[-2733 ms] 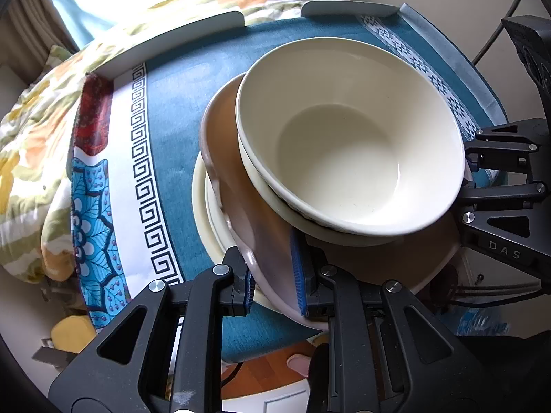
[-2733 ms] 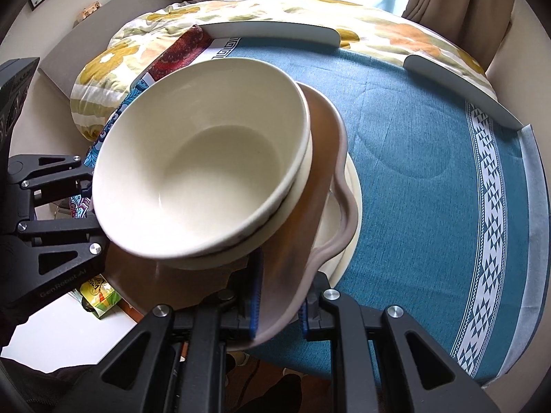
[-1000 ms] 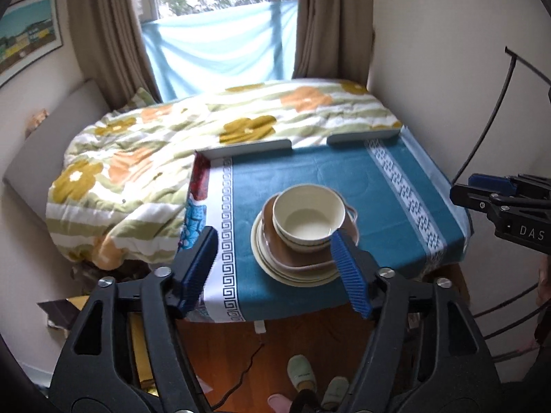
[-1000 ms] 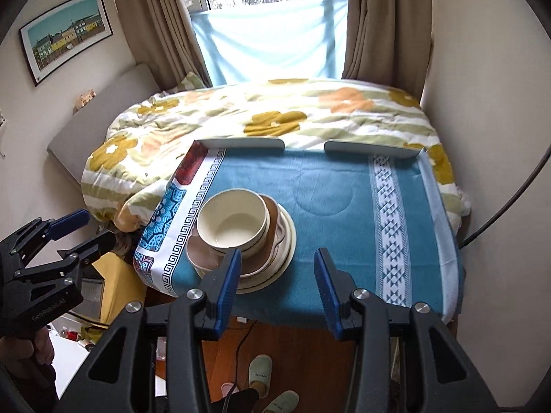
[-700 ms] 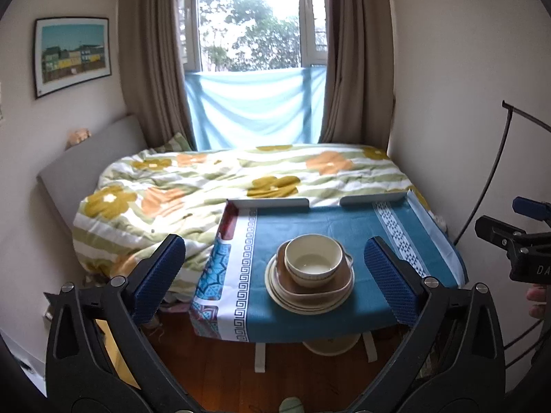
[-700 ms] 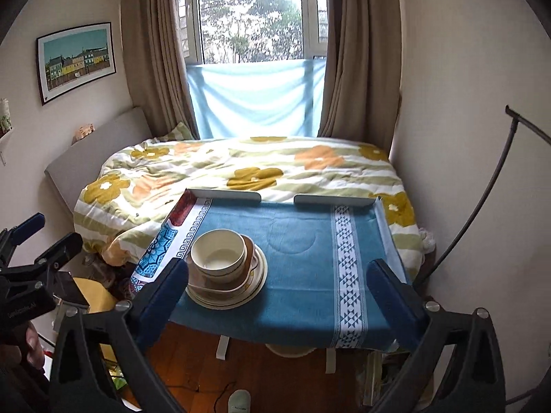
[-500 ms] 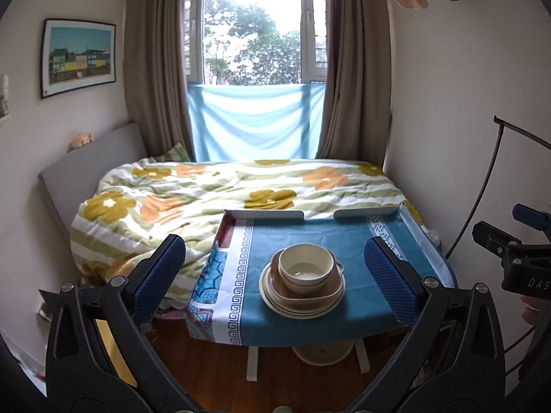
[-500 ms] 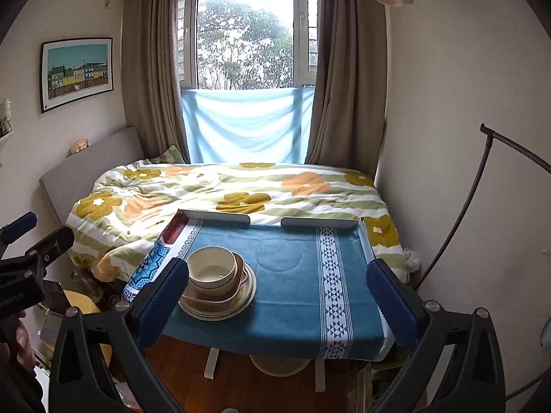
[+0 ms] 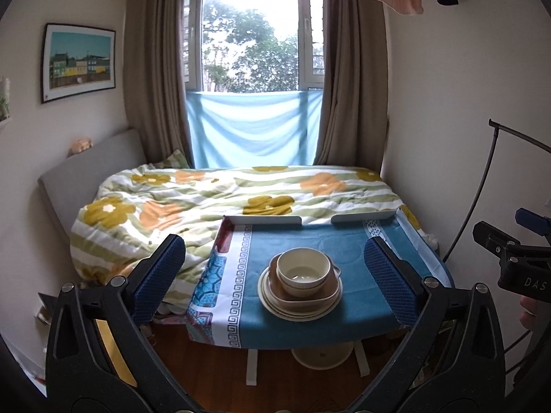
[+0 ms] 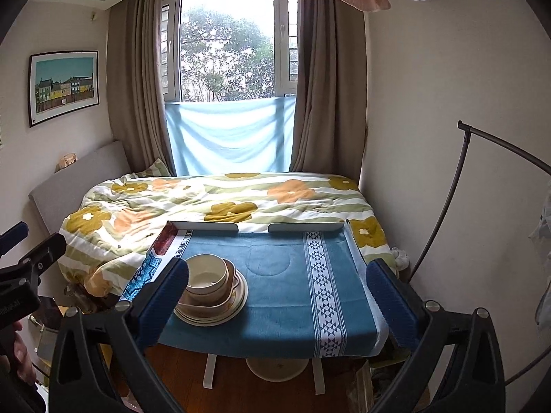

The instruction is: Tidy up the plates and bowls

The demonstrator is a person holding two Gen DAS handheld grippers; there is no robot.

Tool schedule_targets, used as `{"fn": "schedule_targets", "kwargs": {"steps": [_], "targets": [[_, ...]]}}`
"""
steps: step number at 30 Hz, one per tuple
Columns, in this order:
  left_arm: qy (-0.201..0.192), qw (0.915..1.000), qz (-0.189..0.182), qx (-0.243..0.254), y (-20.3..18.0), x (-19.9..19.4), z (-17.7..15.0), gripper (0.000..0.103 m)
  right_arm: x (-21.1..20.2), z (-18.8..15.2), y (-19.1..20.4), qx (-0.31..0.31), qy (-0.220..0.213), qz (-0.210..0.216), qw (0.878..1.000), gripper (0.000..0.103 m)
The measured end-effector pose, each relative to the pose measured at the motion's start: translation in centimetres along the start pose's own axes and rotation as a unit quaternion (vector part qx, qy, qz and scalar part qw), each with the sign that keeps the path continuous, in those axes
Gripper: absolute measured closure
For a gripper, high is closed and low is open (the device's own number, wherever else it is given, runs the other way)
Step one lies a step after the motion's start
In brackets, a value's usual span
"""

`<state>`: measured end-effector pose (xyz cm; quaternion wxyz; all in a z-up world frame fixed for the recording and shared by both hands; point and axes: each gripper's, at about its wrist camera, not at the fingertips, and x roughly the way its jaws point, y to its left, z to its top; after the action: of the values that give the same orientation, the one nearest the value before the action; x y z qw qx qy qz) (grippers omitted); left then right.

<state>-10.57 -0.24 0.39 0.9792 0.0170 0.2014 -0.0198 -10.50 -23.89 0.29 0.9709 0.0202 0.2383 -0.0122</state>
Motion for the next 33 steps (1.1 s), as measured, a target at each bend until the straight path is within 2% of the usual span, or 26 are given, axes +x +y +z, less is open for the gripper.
{"fn": "schedule_targets", "kwargs": {"steps": [33], "targets": [[-0.005,1.0,0.005,0.003,-0.56,-0.52,0.13,0.0,-0.18,0.57,0.23,-0.002,-0.007,-0.001,1.0,0.001]]}}
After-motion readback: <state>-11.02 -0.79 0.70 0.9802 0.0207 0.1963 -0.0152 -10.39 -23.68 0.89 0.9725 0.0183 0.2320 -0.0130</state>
